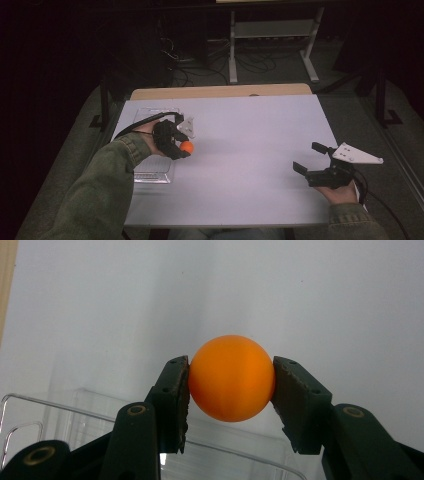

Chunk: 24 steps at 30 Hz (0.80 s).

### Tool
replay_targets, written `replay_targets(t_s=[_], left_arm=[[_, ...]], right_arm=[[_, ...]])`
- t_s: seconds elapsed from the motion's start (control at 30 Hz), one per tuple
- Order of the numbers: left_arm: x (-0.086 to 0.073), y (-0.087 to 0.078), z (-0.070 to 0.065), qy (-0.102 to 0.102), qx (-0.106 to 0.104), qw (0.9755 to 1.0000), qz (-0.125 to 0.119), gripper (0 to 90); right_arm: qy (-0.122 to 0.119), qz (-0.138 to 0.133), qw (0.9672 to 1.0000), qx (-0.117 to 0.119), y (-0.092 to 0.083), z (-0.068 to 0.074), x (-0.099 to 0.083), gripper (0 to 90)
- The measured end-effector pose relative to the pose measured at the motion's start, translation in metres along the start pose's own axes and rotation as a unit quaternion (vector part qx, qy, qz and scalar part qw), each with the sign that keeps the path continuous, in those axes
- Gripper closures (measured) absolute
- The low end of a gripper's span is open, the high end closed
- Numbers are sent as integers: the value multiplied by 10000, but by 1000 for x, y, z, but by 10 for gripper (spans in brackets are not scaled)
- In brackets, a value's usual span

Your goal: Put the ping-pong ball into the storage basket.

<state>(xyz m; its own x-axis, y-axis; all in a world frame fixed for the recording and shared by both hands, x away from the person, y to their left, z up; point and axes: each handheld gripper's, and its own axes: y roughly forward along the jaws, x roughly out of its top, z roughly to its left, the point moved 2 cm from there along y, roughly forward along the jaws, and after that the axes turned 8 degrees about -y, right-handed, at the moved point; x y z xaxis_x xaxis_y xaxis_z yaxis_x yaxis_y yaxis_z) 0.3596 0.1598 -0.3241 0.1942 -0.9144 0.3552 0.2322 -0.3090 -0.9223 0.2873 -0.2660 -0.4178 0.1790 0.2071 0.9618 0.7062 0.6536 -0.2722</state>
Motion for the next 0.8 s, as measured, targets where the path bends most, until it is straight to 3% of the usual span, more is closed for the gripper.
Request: replay_targets(t_s=[0.17, 0.63, 0.8], left_arm=[[-2, -7, 1, -36, -20, 9999, -96, 507], [-5, -21, 2, 1, 30, 10000, -31, 507], [-5, -32, 5, -63, 40, 9998, -170, 507]], right_arm=[[10, 12, 10000, -1, 0, 0, 0, 0], [5, 10, 10000, 0, 0, 0, 0, 0], [1, 13, 10000, -4, 0, 0, 0, 0]])
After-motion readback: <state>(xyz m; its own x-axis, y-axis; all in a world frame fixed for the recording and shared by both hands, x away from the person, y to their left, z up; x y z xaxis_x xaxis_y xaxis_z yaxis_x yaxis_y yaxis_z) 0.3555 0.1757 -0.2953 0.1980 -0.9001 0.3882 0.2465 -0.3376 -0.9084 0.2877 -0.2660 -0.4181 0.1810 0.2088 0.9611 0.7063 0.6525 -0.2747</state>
